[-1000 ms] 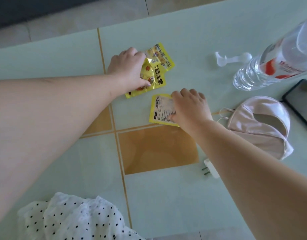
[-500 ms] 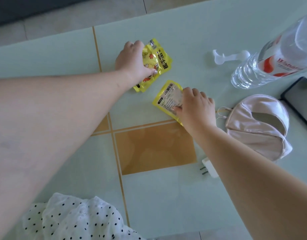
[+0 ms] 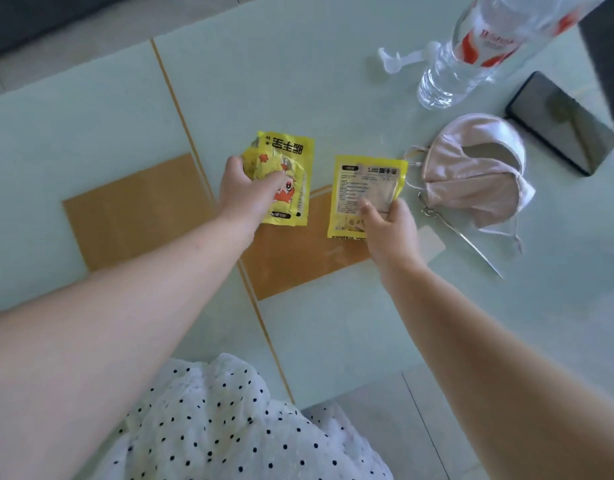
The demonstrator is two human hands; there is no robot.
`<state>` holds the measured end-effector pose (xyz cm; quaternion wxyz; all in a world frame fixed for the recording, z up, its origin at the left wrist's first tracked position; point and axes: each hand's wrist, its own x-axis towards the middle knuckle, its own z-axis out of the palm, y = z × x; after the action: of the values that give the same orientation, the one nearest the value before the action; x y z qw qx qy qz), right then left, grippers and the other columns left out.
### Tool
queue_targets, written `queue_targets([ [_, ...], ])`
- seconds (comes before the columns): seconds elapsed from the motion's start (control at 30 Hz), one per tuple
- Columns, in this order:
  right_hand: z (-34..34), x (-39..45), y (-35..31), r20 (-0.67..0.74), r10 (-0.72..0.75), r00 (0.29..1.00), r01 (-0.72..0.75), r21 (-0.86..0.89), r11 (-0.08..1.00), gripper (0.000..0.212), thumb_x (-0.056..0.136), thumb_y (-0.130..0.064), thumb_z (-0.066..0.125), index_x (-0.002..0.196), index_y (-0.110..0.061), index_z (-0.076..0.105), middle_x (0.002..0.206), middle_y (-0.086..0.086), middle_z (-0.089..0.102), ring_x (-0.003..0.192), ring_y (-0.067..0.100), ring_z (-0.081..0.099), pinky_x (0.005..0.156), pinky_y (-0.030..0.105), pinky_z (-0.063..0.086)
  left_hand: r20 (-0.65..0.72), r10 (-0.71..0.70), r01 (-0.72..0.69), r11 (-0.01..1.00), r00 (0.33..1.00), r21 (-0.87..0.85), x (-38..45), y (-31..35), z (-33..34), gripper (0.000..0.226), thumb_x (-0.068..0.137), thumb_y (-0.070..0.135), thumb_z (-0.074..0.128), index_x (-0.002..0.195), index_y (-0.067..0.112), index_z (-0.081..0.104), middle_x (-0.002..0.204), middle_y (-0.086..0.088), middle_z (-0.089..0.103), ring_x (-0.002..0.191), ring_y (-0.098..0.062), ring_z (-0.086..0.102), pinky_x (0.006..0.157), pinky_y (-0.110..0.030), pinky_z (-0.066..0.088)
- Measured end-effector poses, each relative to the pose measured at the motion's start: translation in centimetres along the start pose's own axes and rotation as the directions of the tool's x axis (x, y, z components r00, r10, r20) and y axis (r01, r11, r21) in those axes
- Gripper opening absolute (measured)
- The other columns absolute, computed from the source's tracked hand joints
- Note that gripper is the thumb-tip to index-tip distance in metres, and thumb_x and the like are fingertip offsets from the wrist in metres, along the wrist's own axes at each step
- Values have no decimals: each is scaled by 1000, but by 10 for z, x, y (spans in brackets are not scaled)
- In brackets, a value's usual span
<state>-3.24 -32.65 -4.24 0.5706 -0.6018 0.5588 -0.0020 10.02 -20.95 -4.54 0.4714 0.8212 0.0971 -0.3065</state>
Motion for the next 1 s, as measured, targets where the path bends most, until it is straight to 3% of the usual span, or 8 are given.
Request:
queue_targets([
  [0.1, -9, -38, 23, -52, 66, 996, -60, 101, 993, 7, 92, -29, 57, 94, -23, 54, 99, 1, 68, 91, 19, 66, 87, 40, 53, 121, -71, 85, 990, 990, -113, -32, -16, -9, 27, 71, 23, 70, 88, 26, 50, 97, -1, 65, 91, -21, 68, 75, -38, 58],
  [0.2, -19, -82, 45, -69, 119, 990, -103, 201, 974, 8, 94, -26, 55, 100, -21, 53, 99, 1, 66, 92, 20, 65, 87, 38, 52, 242, -107, 156, 968, 964, -195, -65, -28, -20, 28, 73, 15, 68, 97, 18, 54, 104, -9, 67, 97, -29, 68, 80, -48, 57],
  [0.33, -34, -147, 75, -132, 192, 972, -142, 318, 937, 8, 96, -24, 52, 102, -20, 52, 95, -3, 64, 87, 12, 62, 87, 34, 50, 403, -83, 165, 971, 911, -172, -113, -43, -35, 30, 79, 8, 68, 102, 15, 51, 100, -8, 66, 85, -23, 68, 74, -42, 58],
  [0.53, -55, -239, 126, -202, 337, 919, -202, 494, 846, 5, 95, -23, 49, 94, -25, 54, 91, -8, 64, 86, 10, 62, 83, 31, 49, 532, -51, 95, 994, 845, -56, -180, -78, -45, 24, 86, 3, 63, 99, 18, 49, 101, -7, 64, 84, -21, 66, 67, -34, 58],
  [0.77, -74, -329, 212, -296, 506, 810, -245, 613, 751, 9, 91, -26, 50, 83, -28, 55, 91, -8, 66, 96, 20, 64, 94, 45, 50, 719, -110, -23, 985, 686, 173, -263, -127, -25, 41, 62, 18, 71, 99, 20, 52, 100, -5, 67, 91, -26, 67, 80, -42, 57],
  [0.9, -87, -386, 268, -334, 595, 731, -214, 716, 665, 8, 88, -29, 50, 83, -28, 56, 95, -5, 68, 96, 20, 64, 95, 47, 50, 781, -129, -168, 943, 612, 288, -317, -162, 0, 38, 75, 7, 72, 106, 17, 50, 103, -7, 65, 100, -31, 66, 89, -50, 54],
  [1.0, -95, -433, 316, -361, 647, 672, -190, 759, 622, 11, 87, -33, 49, 87, -25, 57, 102, 2, 68, 99, 26, 64, 93, 51, 50, 836, -141, -284, 900, 531, 332, -365, -196, 15, 28, 84, 3, 65, 99, 22, 49, 100, -3, 64, 97, -27, 66, 89, -49, 54],
])
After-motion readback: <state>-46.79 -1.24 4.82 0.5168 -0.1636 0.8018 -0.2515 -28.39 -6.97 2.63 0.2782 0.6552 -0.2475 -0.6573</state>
